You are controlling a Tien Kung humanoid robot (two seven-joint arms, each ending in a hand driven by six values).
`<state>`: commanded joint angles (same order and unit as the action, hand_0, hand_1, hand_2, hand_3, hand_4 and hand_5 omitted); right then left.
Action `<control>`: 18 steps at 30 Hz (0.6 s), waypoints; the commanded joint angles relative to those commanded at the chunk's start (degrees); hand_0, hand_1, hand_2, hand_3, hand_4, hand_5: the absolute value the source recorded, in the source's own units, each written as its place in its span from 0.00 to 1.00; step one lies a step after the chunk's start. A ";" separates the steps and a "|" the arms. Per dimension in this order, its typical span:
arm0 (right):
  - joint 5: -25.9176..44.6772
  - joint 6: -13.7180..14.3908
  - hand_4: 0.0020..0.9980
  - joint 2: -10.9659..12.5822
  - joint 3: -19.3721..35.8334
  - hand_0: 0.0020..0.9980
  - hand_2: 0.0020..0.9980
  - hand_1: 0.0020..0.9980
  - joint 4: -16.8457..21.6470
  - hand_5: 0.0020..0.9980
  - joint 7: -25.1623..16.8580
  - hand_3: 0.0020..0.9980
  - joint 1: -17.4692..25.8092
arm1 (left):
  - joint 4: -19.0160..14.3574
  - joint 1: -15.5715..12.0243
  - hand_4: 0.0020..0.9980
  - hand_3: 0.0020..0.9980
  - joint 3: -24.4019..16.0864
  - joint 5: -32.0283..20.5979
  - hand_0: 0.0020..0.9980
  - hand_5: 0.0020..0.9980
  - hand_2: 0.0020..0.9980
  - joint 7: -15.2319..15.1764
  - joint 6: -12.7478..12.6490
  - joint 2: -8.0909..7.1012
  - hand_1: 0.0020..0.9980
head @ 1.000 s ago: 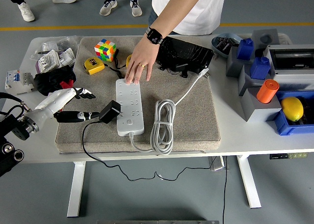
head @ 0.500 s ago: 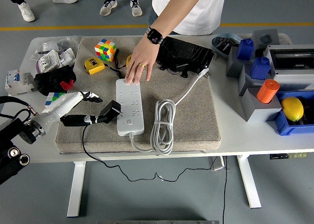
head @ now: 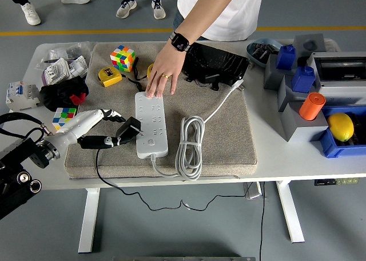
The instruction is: Put the plug near the board,insert it into the board,press the button,pull the plug out
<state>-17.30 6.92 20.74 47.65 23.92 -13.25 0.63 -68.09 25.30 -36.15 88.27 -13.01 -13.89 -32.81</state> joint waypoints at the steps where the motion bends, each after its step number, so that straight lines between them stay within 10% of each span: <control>1: 0.01 0.01 1.00 0.00 0.00 0.71 0.71 0.71 0.00 0.60 -0.01 0.60 0.00 | -0.05 -0.03 1.00 0.72 0.10 0.05 0.69 0.80 0.73 0.02 0.02 0.03 0.73; 18: -0.05 0.01 1.00 -0.15 0.42 0.71 0.71 0.71 0.03 0.60 -0.04 0.60 -0.03 | -1.93 -0.15 1.00 0.71 0.74 0.62 0.67 0.78 0.72 -0.23 -0.48 -0.09 0.72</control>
<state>-17.35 6.93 20.59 48.08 23.96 -13.29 0.60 -70.02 25.15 -35.41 88.88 -13.24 -14.37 -32.89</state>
